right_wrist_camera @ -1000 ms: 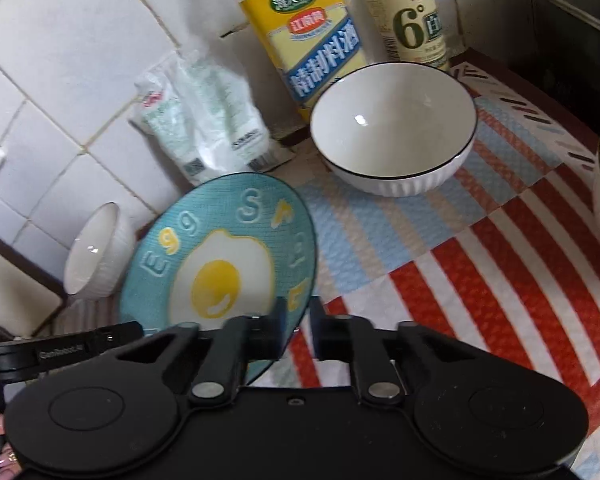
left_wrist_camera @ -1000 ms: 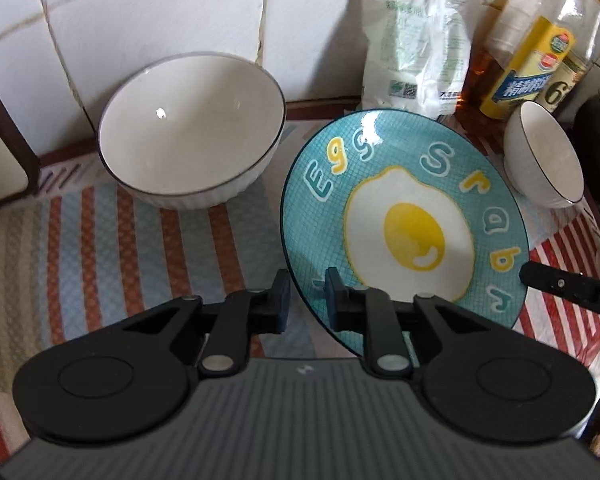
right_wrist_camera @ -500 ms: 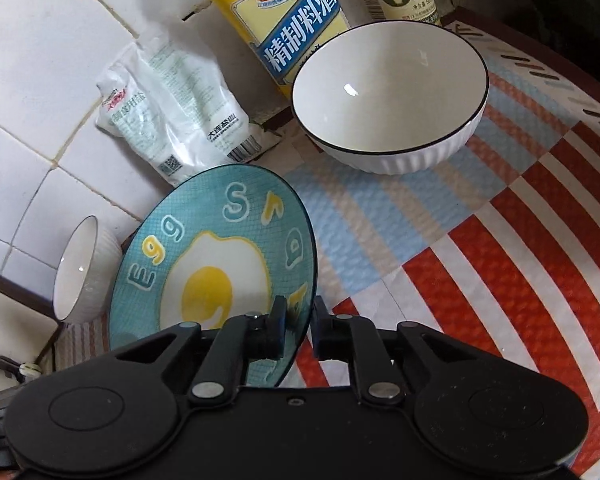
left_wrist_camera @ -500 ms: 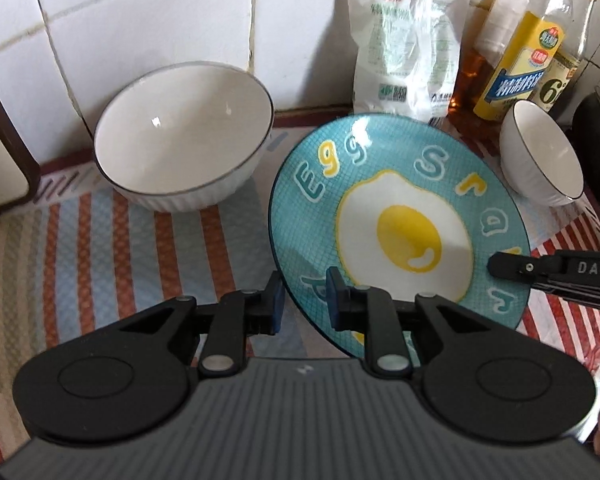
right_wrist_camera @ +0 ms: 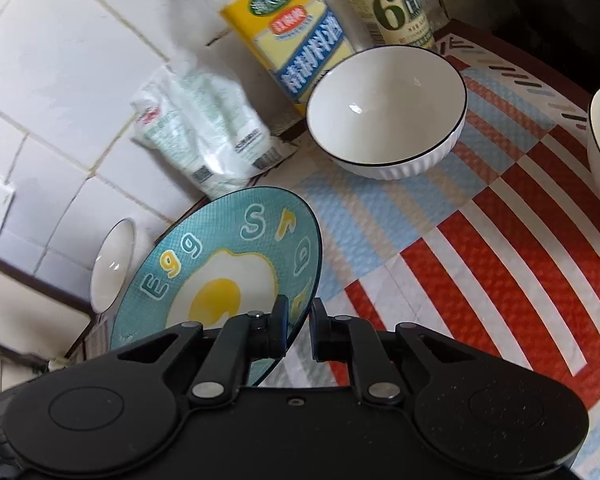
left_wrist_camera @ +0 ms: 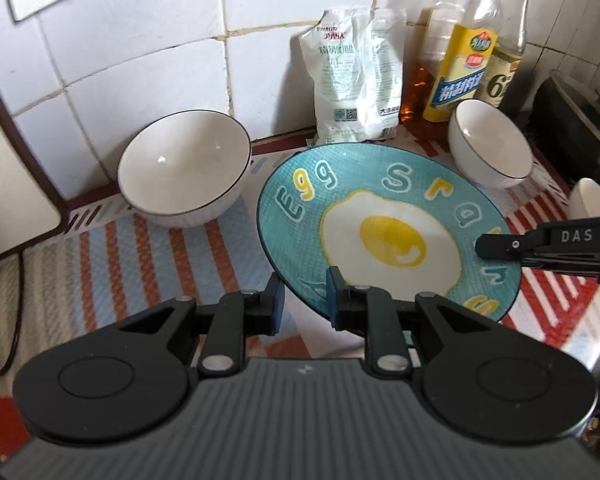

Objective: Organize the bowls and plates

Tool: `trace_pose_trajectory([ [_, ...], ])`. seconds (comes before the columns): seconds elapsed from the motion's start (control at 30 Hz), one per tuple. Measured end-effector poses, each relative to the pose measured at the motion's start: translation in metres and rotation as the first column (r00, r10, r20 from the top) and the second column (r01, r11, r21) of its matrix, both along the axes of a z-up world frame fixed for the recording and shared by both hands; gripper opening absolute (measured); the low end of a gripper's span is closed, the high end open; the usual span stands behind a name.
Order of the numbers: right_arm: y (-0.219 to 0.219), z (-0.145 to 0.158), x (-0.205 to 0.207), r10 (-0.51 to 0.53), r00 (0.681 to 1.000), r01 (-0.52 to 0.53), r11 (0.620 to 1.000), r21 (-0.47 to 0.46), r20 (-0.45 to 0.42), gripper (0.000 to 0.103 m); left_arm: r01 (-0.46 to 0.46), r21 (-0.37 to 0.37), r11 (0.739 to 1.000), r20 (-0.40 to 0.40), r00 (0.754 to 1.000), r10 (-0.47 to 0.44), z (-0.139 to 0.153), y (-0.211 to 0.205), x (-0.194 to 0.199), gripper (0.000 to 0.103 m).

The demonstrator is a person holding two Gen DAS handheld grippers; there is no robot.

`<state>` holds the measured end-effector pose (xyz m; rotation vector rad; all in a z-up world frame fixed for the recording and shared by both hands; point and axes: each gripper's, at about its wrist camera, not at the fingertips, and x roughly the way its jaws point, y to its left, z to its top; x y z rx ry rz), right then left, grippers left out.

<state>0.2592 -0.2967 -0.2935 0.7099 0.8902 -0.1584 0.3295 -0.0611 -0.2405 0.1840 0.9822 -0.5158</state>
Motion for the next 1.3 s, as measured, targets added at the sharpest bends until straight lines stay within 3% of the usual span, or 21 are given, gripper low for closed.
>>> trace_pose_trajectory([
  [0.3,0.013,0.036,-0.043,0.059,0.998,-0.059,0.998,-0.005,0.036,0.016,-0.024,-0.018,1.000,-0.008,1.000,0.024,0.041,0.022,-0.048,0.020],
  [0.5,0.017,0.061,-0.069,0.130,0.989,-0.129,0.991,-0.026,0.063,0.017,-0.059,-0.067,0.996,-0.030,0.998,0.057,0.056,0.041,-0.081,0.020],
  [0.7,0.024,0.073,-0.096,0.218,0.974,-0.214,0.975,-0.066,0.063,0.019,-0.090,-0.066,0.994,-0.024,0.996,0.088,0.068,0.046,-0.119,0.020],
  [0.93,0.025,0.074,-0.126,0.291,0.955,-0.286,0.955,-0.080,0.063,0.020,-0.138,-0.078,0.987,-0.065,0.989,0.133,0.061,0.052,-0.154,0.020],
  [1.3,0.037,0.045,-0.145,0.362,0.932,-0.360,0.929,-0.085,0.000,0.021,-0.186,-0.044,0.982,-0.082,0.980,0.182,0.029,0.062,-0.181,0.020],
])
